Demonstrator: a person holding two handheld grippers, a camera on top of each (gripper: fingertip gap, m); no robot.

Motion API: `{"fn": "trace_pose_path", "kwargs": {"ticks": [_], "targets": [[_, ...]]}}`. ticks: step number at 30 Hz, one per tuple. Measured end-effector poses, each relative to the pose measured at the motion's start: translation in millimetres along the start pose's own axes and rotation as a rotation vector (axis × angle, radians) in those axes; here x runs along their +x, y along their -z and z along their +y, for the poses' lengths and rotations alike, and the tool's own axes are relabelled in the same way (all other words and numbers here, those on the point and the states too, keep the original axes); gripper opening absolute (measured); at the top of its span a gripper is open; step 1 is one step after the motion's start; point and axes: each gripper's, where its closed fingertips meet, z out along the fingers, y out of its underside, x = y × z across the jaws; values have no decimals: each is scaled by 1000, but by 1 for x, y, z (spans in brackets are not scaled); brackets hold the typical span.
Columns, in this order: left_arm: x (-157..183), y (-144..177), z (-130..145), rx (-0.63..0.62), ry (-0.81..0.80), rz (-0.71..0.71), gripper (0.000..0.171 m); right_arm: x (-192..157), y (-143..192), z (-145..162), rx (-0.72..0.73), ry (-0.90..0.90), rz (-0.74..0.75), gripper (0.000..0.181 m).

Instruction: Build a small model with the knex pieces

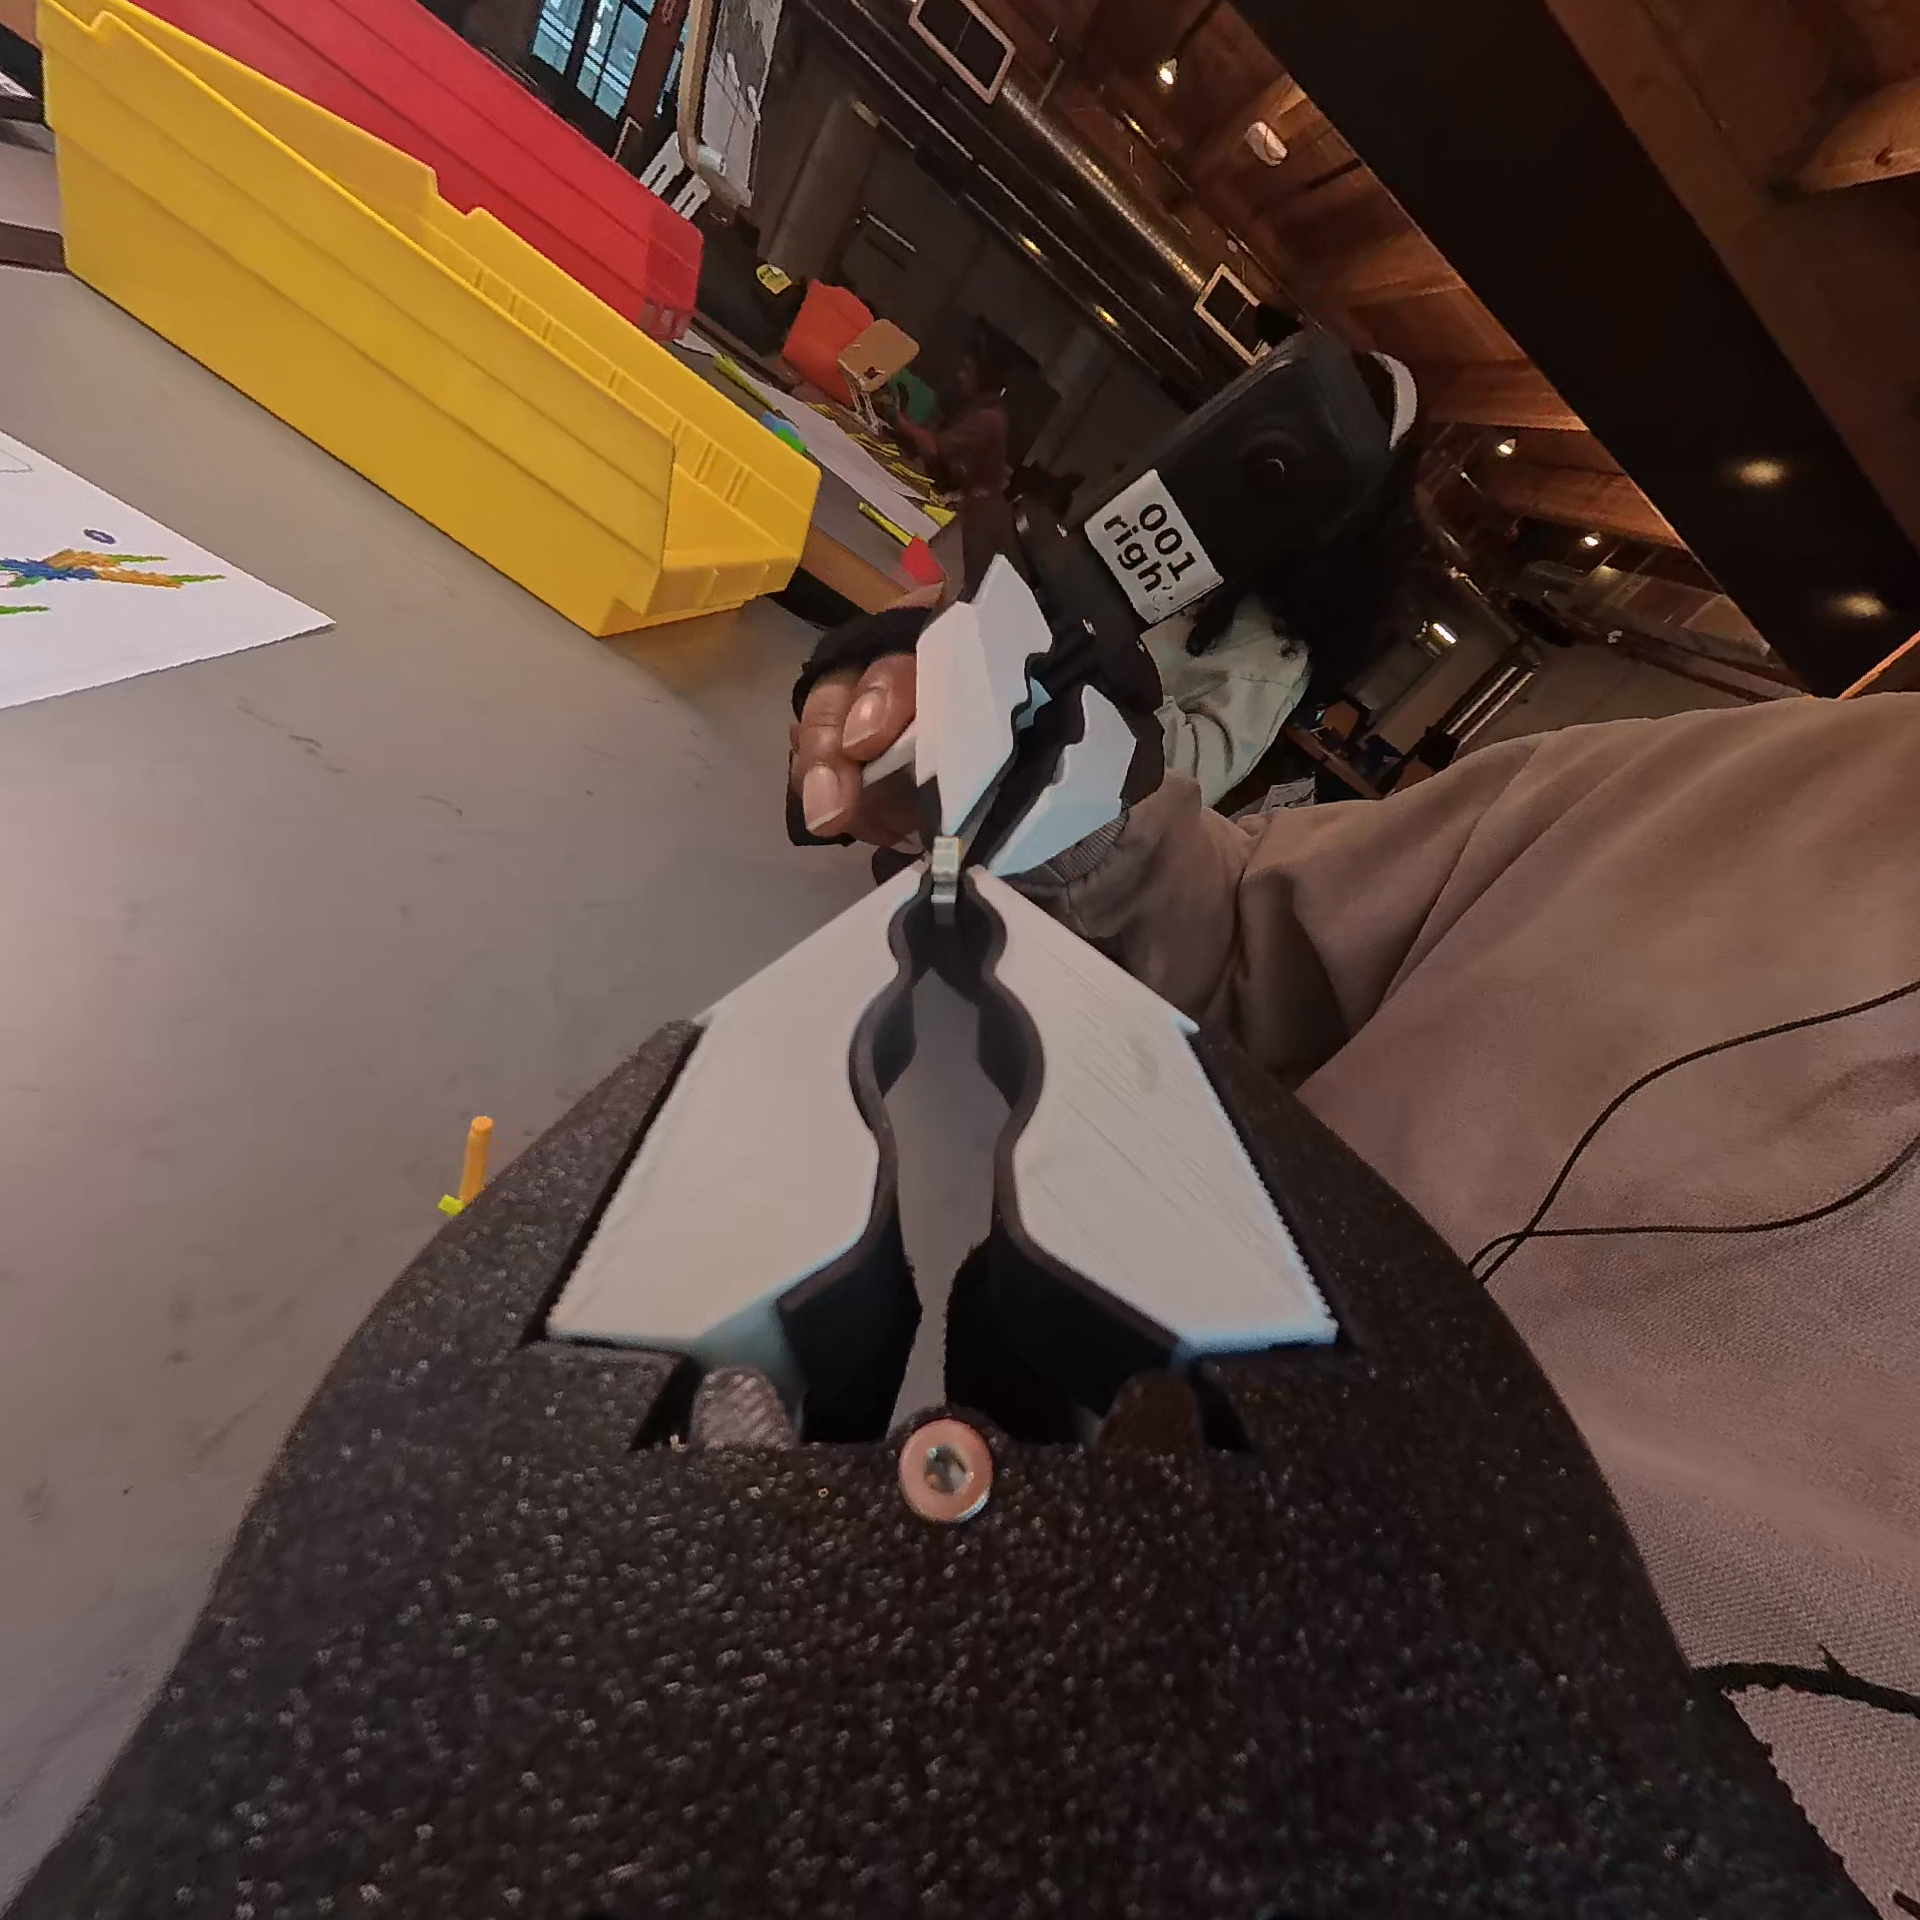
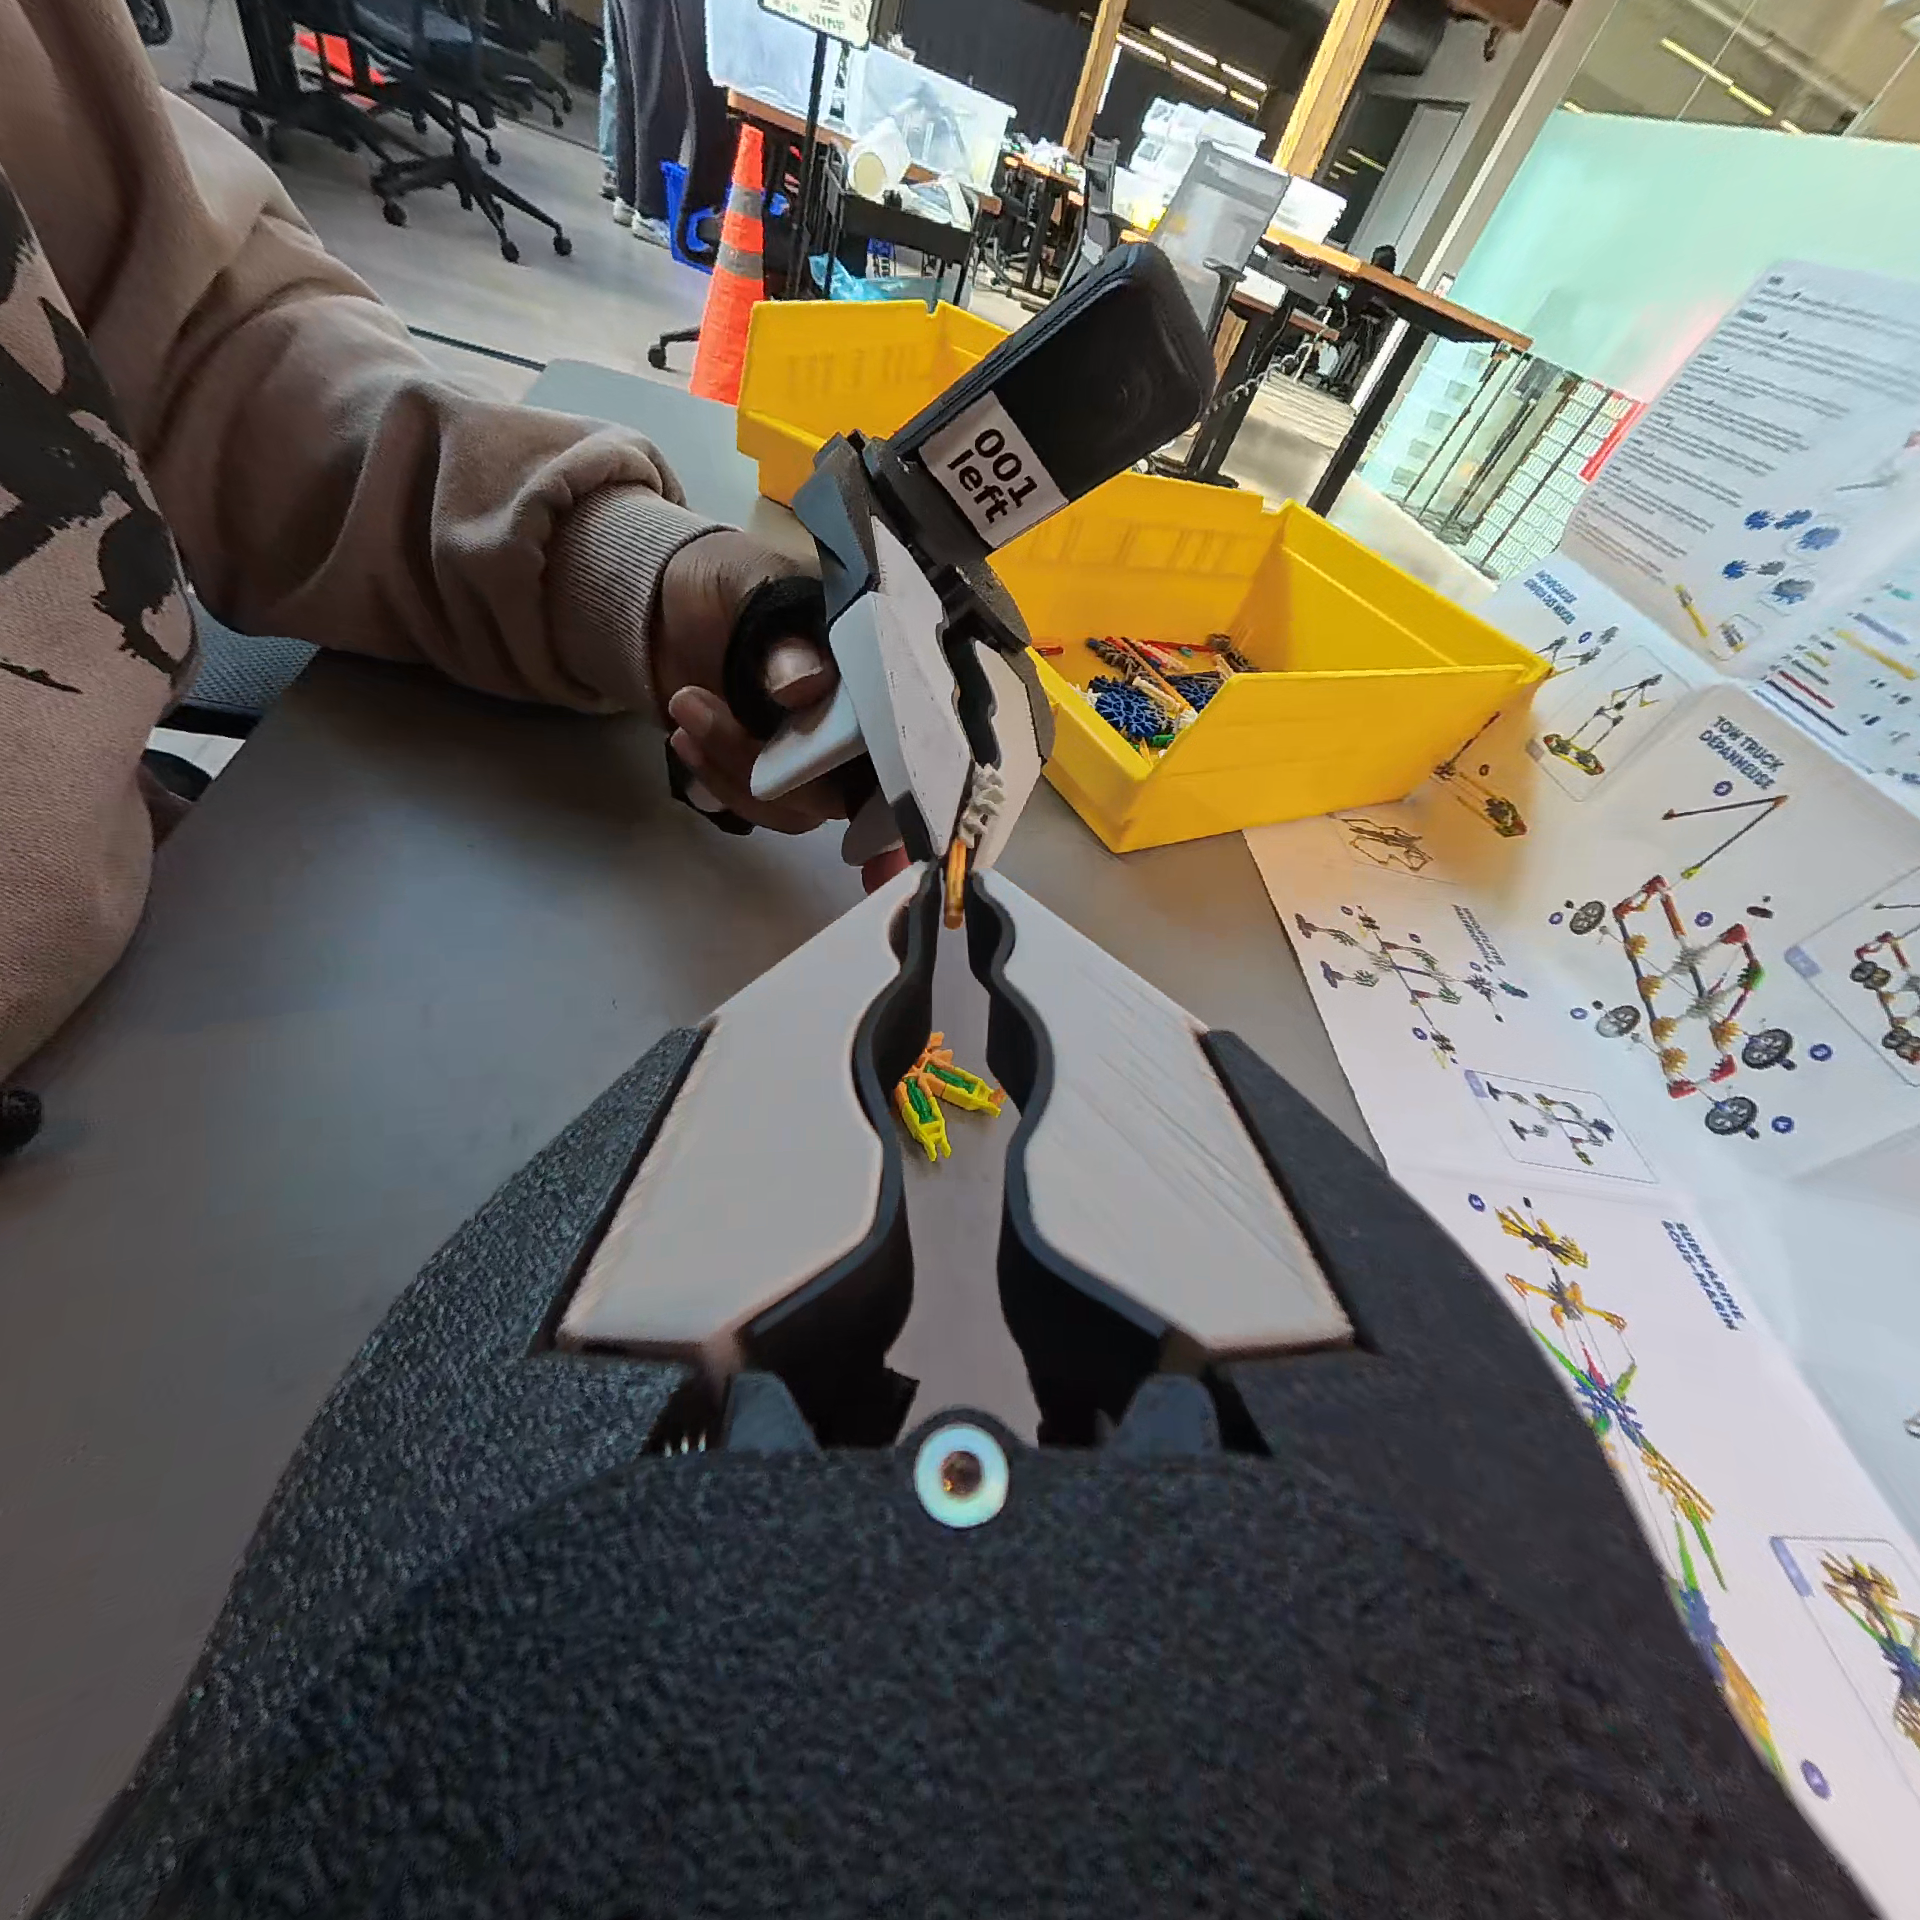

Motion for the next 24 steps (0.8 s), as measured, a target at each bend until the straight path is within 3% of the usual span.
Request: {"fn": "trace_pose_path", "kwargs": {"ticks": [24], "targets": [[8,4,-3,-25,-214,-58,3,-3,8,-3,54,-155,-74,3]]}}
